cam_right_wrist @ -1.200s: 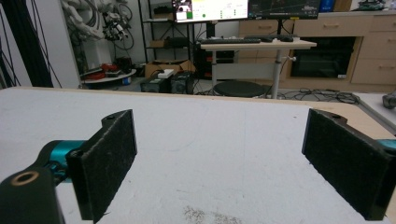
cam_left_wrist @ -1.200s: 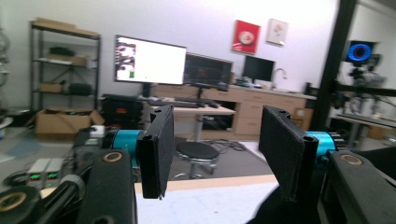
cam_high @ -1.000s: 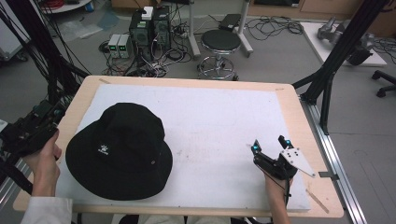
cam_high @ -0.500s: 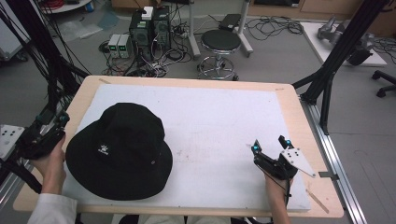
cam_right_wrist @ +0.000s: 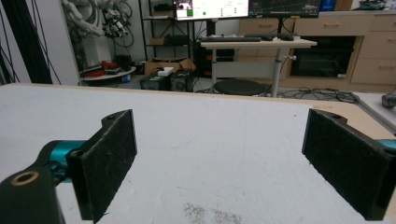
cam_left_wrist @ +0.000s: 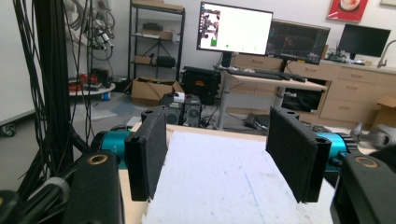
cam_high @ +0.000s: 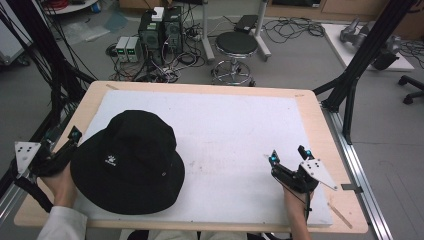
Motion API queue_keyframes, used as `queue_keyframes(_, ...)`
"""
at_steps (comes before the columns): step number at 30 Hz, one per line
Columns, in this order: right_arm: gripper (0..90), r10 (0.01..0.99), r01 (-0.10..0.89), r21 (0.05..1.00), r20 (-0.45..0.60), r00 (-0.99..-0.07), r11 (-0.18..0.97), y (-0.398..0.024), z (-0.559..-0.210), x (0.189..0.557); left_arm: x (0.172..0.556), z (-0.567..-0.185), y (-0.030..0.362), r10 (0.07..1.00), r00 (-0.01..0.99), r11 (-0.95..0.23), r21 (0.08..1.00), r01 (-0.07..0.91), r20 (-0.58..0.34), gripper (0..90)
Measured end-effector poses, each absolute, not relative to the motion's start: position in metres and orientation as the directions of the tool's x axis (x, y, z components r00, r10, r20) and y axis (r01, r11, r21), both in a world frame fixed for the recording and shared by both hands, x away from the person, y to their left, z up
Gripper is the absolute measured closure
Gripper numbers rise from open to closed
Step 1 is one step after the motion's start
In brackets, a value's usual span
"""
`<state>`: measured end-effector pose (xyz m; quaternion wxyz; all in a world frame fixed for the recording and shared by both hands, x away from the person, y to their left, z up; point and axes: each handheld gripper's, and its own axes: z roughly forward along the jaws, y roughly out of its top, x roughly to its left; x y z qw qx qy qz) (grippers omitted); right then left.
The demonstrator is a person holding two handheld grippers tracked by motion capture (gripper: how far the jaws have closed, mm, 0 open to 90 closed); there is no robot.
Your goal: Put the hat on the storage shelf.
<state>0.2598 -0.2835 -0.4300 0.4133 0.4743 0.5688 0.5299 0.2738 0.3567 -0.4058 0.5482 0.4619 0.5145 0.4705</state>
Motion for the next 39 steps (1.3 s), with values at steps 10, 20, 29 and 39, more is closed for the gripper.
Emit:
queue_keyframes(10, 9.3, 0.978, 0.101, 0.995, 0.035, -0.204, -0.014, -0.283, -0.431, 0.258, 0.271, -0.422, 0.356, 0.993, -0.014, 0.116, 0.993, -0.013, -0.116, 37.5)
queue_keyframes(20, 9.3, 0.981, 0.092, 0.996, 0.037, -0.192, -0.02, -0.283, -0.431, 0.258, 0.27, -0.426, 0.347, 0.995, -0.002, 0.101, 0.995, 0.0, -0.101, 37.5)
queue_keyframes(29, 9.3, 0.981, 0.096, 0.995, 0.04, -0.189, -0.022, -0.284, -0.432, 0.259, 0.271, -0.43, 0.353, 0.992, -0.017, 0.124, 0.992, 0.015, -0.124, 37.5)
queue_keyframes(39, 9.3, 0.981, 0.107, 0.994, 0.044, -0.189, -0.024, -0.284, -0.433, 0.259, 0.272, -0.431, 0.353, 0.99, -0.006, 0.14, 0.99, 0.018, -0.14, 38.1)
